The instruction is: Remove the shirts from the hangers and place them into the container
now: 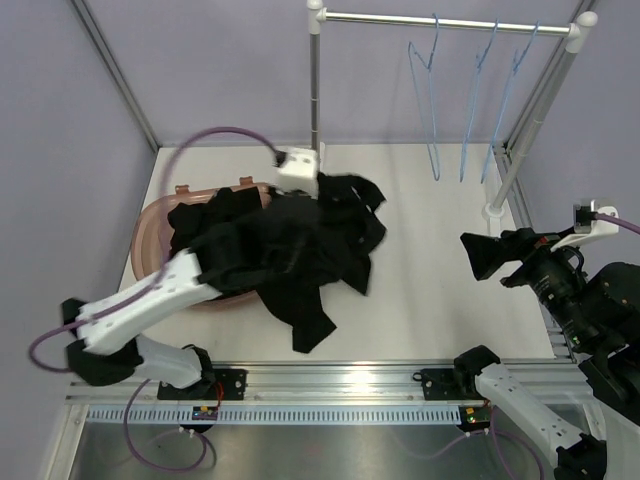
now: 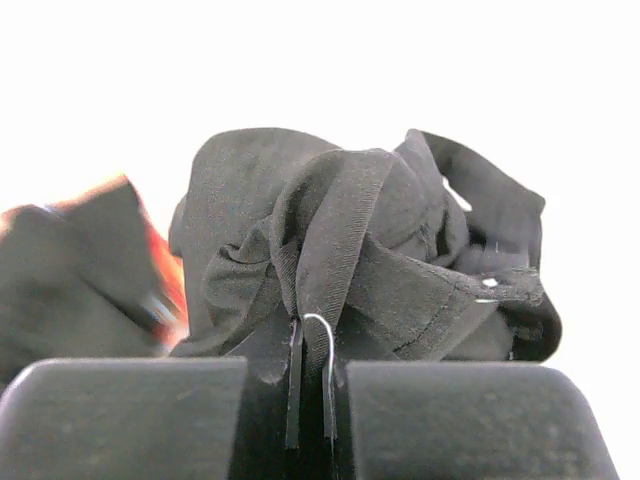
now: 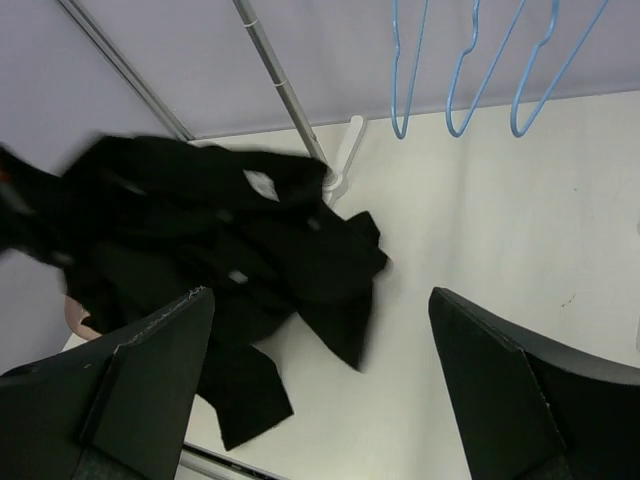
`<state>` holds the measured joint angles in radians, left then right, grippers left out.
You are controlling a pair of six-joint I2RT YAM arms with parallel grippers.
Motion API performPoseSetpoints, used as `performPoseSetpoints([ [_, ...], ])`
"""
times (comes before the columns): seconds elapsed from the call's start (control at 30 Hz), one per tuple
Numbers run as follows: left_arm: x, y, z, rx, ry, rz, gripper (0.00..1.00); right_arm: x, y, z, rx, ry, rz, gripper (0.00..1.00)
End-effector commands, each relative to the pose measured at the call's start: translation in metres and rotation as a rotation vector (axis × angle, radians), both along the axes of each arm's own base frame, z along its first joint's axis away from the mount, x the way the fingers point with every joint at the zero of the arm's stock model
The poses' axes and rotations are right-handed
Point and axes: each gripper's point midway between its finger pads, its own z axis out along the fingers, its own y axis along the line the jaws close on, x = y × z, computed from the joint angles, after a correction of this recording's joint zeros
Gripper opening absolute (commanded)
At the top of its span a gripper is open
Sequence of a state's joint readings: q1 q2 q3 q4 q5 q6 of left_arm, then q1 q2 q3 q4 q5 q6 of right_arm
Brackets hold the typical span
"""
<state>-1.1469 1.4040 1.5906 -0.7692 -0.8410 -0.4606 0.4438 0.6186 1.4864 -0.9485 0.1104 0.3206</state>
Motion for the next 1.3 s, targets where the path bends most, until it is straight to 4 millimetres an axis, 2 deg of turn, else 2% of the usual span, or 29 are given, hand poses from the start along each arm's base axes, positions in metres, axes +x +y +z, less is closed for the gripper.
performPoseSetpoints([
  [0.0, 0.0, 0.098, 0.123, 0.041, -0.329, 0.184, 0.0, -0.006, -0.002, 0.012, 0.004, -0.043, 0.01, 0.98],
  [0.03, -0.002, 0.112, 0.141, 0.037, -0.371, 0.205, 0.0, -0.007, -0.002, 0.014, 0.008, -0.047, 0.012, 0.98],
  [0.07, -0.008, 0.131, 0.173, -0.061, -0.442, 0.246, 0.0, -0.007, -0.001, 0.014, 0.01, -0.047, 0.015, 0.98],
  [0.1, -0.011, 0.149, 0.187, 0.025, -0.482, 0.264, 0.0, -0.007, -0.001, 0.017, 0.012, -0.055, 0.017, 0.98],
  [0.2, -0.014, 0.187, 0.225, 0.037, -0.569, 0.335, 0.0, -0.006, 0.001, 0.019, 0.001, -0.049, 0.024, 0.98],
  [0.23, -0.011, 0.195, 0.23, 0.054, -0.57, 0.352, 0.0, -0.007, 0.0, 0.02, -0.002, -0.052, 0.025, 0.98],
  [0.27, -0.004, 0.215, 0.233, 0.081, -0.563, 0.418, 0.0, -0.006, 0.0, 0.021, -0.005, -0.053, 0.024, 0.98],
  [0.3, 0.001, 0.216, 0.235, 0.078, -0.55, 0.392, 0.0, -0.007, 0.0, 0.021, -0.005, -0.056, 0.026, 0.98],
  [0.33, 0.009, 0.237, 0.235, 0.103, -0.537, 0.452, 0.0, -0.006, 0.0, 0.022, -0.007, -0.06, 0.026, 0.98],
  [0.37, 0.013, 0.243, 0.234, 0.106, -0.524, 0.466, 0.0, -0.007, 0.001, 0.023, -0.01, -0.064, 0.029, 0.98],
  [0.4, 0.02, 0.242, 0.231, 0.102, -0.502, 0.447, 0.0, -0.006, 0.0, 0.023, -0.011, -0.062, 0.026, 0.98],
  [0.43, 0.025, 0.259, 0.229, 0.117, -0.49, 0.499, 0.0, -0.005, 0.001, 0.023, -0.016, -0.062, 0.026, 0.98],
  [0.47, 0.028, 0.266, 0.229, 0.117, -0.478, 0.515, 0.0, -0.002, 0.002, 0.022, -0.021, -0.055, 0.028, 0.98],
  [0.5, 0.039, 0.262, 0.225, 0.079, -0.461, 0.499, 0.0, -0.001, 0.003, 0.021, -0.023, -0.05, 0.03, 0.98],
  [0.57, 0.039, 0.285, 0.231, 0.026, -0.447, 0.546, 0.0, 0.002, 0.008, 0.02, -0.023, -0.045, 0.046, 0.98],
  [0.6, 0.042, 0.282, 0.233, 0.008, -0.45, 0.51, 0.0, 0.002, 0.009, 0.019, -0.022, -0.042, 0.053, 0.98],
  [0.67, 0.041, 0.291, 0.24, -0.008, -0.464, 0.541, 0.0, 0.004, 0.012, 0.016, -0.021, -0.03, 0.065, 0.98],
  [0.73, 0.041, 0.288, 0.247, -0.038, -0.48, 0.507, 0.0, 0.006, 0.015, 0.015, -0.023, -0.028, 0.074, 0.98],
  [0.83, 0.03, 0.287, 0.268, -0.087, -0.541, 0.488, 0.0, 0.012, 0.021, 0.009, -0.027, -0.006, 0.089, 0.98],
  [1.0, 0.002, 0.305, 0.305, -0.19, -0.668, 0.565, 0.0, 0.015, 0.025, 0.004, -0.026, 0.006, 0.101, 0.98],
  [1.13, -0.022, 0.326, 0.321, -0.229, -0.759, 0.659, 0.0, 0.013, 0.031, 0.005, -0.022, 0.008, 0.14, 0.98],
  [1.27, -0.042, 0.344, 0.332, -0.188, -0.799, 0.738, 0.0, 0.015, 0.033, 0.006, -0.036, 0.014, 0.142, 0.98],
])
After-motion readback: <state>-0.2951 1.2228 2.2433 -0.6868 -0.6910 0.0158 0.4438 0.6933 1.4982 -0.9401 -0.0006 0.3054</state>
